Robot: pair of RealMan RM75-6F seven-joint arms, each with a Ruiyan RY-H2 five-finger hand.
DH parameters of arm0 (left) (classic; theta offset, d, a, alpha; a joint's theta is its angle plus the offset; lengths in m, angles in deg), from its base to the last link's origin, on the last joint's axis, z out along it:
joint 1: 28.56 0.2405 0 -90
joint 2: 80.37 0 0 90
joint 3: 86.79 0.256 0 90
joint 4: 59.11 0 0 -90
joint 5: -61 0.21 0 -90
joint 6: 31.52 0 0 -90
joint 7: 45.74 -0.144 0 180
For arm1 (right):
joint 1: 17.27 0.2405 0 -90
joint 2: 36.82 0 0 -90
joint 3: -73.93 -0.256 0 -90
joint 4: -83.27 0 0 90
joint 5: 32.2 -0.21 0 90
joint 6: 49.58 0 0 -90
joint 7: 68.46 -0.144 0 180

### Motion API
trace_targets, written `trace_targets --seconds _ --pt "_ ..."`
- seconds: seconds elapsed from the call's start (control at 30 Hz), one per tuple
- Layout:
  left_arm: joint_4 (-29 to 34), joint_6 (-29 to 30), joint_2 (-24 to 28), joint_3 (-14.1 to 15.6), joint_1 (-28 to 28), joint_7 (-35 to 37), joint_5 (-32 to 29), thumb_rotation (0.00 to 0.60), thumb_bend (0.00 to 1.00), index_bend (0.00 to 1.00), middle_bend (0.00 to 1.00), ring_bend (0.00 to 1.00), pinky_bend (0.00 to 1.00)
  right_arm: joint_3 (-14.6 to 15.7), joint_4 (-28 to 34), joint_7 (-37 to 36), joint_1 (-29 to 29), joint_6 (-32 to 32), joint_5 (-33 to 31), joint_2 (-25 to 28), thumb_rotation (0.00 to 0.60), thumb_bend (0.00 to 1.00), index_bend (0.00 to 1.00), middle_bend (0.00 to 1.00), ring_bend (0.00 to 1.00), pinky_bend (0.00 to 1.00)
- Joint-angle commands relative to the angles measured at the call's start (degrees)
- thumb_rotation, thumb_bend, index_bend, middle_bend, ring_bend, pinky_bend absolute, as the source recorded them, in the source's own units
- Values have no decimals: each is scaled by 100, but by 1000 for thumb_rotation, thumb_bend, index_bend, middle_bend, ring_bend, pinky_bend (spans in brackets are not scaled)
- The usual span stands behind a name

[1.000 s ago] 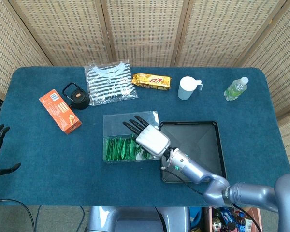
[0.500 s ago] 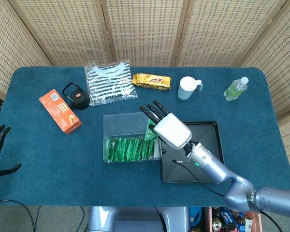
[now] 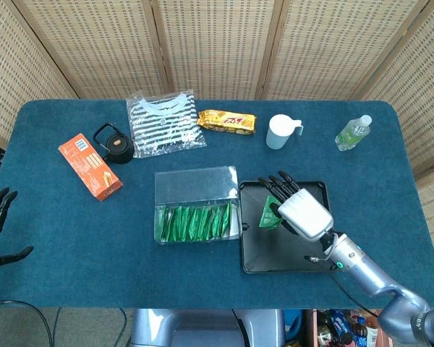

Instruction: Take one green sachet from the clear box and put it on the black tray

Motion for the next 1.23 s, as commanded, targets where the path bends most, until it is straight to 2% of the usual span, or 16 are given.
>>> trace_targets --seconds 0.03,0.13,0.2,0.27,0.3,0.33,0.37,0.47,0.6,0.73,0.93,1.23 --pt "7 -3 -10 6 -3 -27 7 600 123 0 0 0 0 175 -237 -194 -158 66 173 -118 600 607 651 3 0 95" --pt "17 0 -21 15 -1 -65 18 600 123 0 0 0 0 231 -383 -291 -212 65 257 -229 600 608 651 3 0 95" --pt "18 -2 -29 18 -1 -84 16 600 123 0 0 0 0 240 -467 -315 -225 70 320 -295 600 601 596 2 0 96" --pt "15 -5 -34 18 -1 -95 10 600 124 0 0 0 0 213 -553 -254 -244 110 358 -348 600 385 315 0 0 98" --pt "14 -8 -35 16 -2 -97 3 600 124 0 0 0 0 184 -567 -163 -263 120 320 -359 600 214 140 0 0 98" --pt "13 -10 -35 15 -2 -96 -1 600 124 0 0 0 0 160 -554 -88 -281 118 268 -357 600 88 46 0 0 97" --pt "11 -15 -35 14 -4 -92 -6 600 124 0 0 0 0 113 -500 15 -308 111 163 -347 600 25 4 0 0 96" --pt "-5 -24 -22 8 -2 -56 -28 600 123 0 0 0 0 -122 -303 110 -496 365 -219 -273 600 0 0 0 0 83" --pt "-17 15 0 8 23 11 -18 600 123 0 0 0 0 -192 -105 -13 -847 895 -291 -144 600 0 0 0 0 42" --pt "-14 114 1 30 66 29 66 600 123 0 0 0 0 -75 174 -47 -1412 1606 -248 -65 600 0 0 0 0 1" --pt "-31 246 -58 93 126 -60 220 600 123 0 0 0 0 226 438 -50 -2289 2394 -366 -186 600 0 0 0 0 0" --pt "-147 533 -126 157 269 -31 416 600 123 0 0 0 0 311 15 -78 -2919 2849 -459 -514 600 0 0 0 0 0"
